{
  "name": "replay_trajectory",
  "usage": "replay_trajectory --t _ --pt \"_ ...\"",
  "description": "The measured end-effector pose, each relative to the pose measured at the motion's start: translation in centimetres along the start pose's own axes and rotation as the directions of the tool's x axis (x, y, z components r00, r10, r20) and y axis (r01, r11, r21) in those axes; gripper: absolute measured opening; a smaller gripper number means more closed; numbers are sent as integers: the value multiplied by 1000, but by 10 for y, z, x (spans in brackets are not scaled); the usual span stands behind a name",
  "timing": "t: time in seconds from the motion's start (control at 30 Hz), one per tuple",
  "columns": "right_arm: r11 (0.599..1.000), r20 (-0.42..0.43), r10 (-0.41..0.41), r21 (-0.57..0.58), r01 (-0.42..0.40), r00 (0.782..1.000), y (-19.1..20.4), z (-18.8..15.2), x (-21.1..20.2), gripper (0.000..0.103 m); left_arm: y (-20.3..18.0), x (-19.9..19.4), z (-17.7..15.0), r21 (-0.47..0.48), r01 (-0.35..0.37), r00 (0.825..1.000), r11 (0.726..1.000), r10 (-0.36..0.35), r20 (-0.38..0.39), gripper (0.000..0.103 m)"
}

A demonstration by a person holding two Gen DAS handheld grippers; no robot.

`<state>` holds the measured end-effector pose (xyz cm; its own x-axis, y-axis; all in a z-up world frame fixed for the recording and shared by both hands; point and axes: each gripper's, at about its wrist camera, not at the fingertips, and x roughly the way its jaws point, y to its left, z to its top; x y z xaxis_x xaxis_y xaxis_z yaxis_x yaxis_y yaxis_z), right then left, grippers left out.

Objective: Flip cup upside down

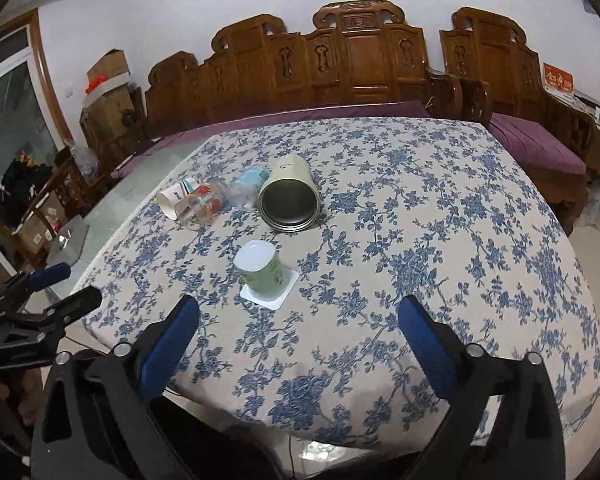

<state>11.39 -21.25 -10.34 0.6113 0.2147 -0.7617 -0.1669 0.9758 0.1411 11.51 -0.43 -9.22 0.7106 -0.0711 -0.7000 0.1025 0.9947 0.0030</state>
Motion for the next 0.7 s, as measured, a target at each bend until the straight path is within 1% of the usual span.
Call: replay_trajectory --t 0.1,0.23,0.33,0.57,0.7 --pt "1000 13 -16 -6 16 1000 6 -5 -9 100 0 -10 -7 2 -17 1000 1000 17 -12 95" --pt "999 38 -31 -12 31 999 13 -7 -24 100 -2 -30 -12 11 -21 1000 1000 20 13 95" --pt "1000 63 -21 -10 22 998 17 -8 -39 100 -4 -43 -14 5 -26 999 1000 25 27 95" --pt "1000 148 -17 -17 20 989 29 -7 -82 100 -13 -82 -11 2 -7 996 1000 6 93 95" --pt "1000 206 -14 -25 20 978 39 -6 -107 100 -17 -102 -6 -3 8 991 1000 -7 136 95"
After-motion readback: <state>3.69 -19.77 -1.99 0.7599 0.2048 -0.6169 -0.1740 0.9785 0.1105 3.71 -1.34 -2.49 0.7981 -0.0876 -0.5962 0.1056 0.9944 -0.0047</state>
